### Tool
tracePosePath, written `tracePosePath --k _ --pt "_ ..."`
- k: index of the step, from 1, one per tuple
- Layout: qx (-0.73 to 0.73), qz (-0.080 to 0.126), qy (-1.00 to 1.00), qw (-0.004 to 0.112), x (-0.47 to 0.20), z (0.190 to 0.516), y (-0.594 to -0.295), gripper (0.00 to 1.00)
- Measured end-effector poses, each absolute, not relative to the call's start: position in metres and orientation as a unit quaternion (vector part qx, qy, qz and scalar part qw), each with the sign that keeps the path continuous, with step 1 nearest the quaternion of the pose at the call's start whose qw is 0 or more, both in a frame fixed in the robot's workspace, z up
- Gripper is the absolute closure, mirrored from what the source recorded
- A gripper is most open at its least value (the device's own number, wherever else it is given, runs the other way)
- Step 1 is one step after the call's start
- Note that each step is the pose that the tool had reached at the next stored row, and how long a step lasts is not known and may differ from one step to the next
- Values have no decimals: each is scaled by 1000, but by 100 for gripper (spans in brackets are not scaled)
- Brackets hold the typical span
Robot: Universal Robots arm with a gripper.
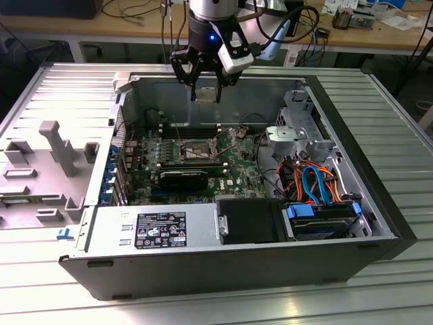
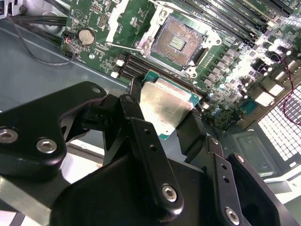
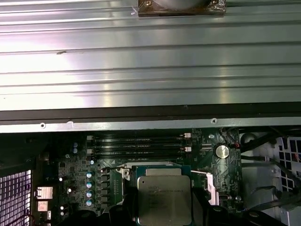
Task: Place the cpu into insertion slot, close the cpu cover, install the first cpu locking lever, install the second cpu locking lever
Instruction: 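Place the cpu into insertion slot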
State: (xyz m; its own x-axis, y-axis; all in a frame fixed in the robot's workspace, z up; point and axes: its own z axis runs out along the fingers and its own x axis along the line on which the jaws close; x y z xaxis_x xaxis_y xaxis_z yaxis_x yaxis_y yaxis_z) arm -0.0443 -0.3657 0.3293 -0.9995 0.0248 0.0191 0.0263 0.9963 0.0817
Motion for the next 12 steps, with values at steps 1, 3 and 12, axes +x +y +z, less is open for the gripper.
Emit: tracePosePath --k 1,3,12 --pt "-13 -41 -999 9 -44 329 -366 45" --pt "-13 -41 -999 9 -44 328 -366 45" --pt "-13 -41 -999 9 -44 325 -366 45"
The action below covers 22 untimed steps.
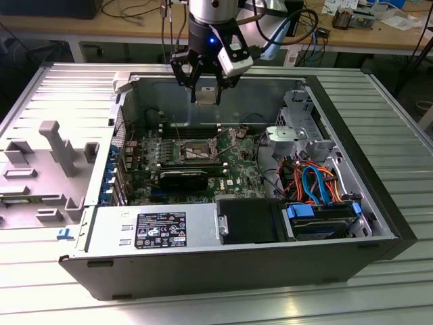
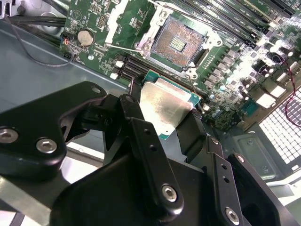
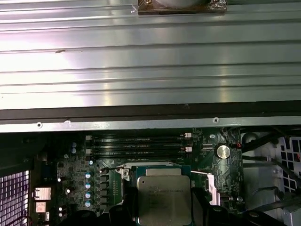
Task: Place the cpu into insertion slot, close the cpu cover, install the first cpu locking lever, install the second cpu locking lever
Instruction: 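Place the cpu into insertion slot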
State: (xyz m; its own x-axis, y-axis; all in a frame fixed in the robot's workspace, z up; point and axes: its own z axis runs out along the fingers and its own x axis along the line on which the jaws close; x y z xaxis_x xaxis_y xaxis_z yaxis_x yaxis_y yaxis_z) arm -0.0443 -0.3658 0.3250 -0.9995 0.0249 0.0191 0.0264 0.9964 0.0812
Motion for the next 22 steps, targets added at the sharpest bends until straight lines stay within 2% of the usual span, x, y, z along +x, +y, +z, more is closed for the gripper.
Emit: tracePosePath --k 22 --pt "-13 -40 -999 9 -44 317 -368 45"
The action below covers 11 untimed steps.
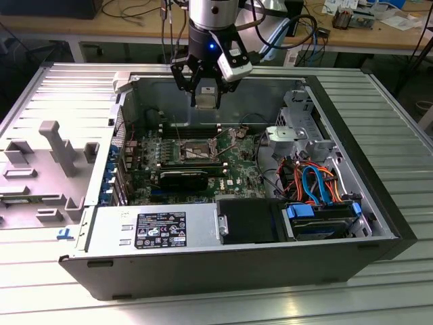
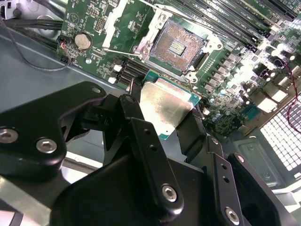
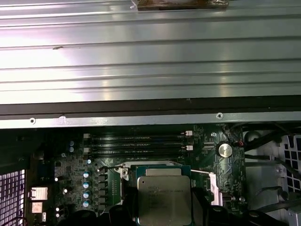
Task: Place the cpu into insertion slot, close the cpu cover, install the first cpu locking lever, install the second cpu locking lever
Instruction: 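Place the cpu into insertion slot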
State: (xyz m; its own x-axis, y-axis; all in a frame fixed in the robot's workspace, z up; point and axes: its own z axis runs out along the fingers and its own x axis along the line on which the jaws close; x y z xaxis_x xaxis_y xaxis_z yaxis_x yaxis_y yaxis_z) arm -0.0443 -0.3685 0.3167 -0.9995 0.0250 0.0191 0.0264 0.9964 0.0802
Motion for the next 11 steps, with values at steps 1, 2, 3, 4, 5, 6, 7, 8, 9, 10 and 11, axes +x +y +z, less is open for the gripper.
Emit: tracePosePath --k 1,2,3,4,5,6,7,8,9,10,11 --pt "-13 -40 -999 9 -44 316 -369 45" --pt "-13 -40 -999 9 -44 316 -369 45" --pt "-13 -40 -999 9 -44 316 -369 45" --pt "-13 -40 -999 9 -44 315 -369 45" --pt "-13 -40 -999 9 -44 315 -369 45" --pt "-13 -40 -999 9 -44 315 -369 45" --pt "-13 -40 -999 9 -44 315 -369 45" --pt "-13 -40 -999 9 -44 315 -369 45" --pt "-13 -40 -999 9 -44 314 -370 45" --pt "-13 -40 -999 9 -44 314 -370 45" --pt "-13 -39 -999 9 -44 314 -370 45"
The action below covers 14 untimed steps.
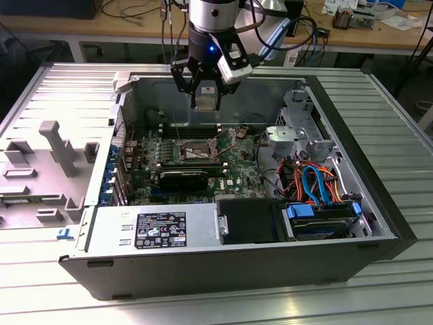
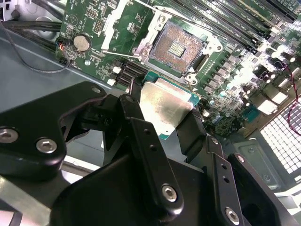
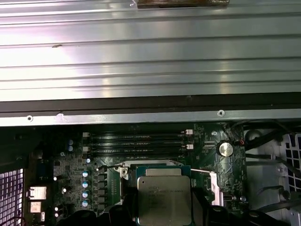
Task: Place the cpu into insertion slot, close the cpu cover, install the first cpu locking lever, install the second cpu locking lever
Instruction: 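Place the cpu into insertion slot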
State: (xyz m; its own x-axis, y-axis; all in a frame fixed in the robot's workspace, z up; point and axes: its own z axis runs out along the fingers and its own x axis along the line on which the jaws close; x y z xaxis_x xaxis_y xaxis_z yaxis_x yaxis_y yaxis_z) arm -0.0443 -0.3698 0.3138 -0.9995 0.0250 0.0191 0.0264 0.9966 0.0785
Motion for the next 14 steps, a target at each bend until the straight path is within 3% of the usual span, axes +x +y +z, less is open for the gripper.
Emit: tracePosePath --k 14 --pt "-13 -37 -999 9 -44 309 -371 45"
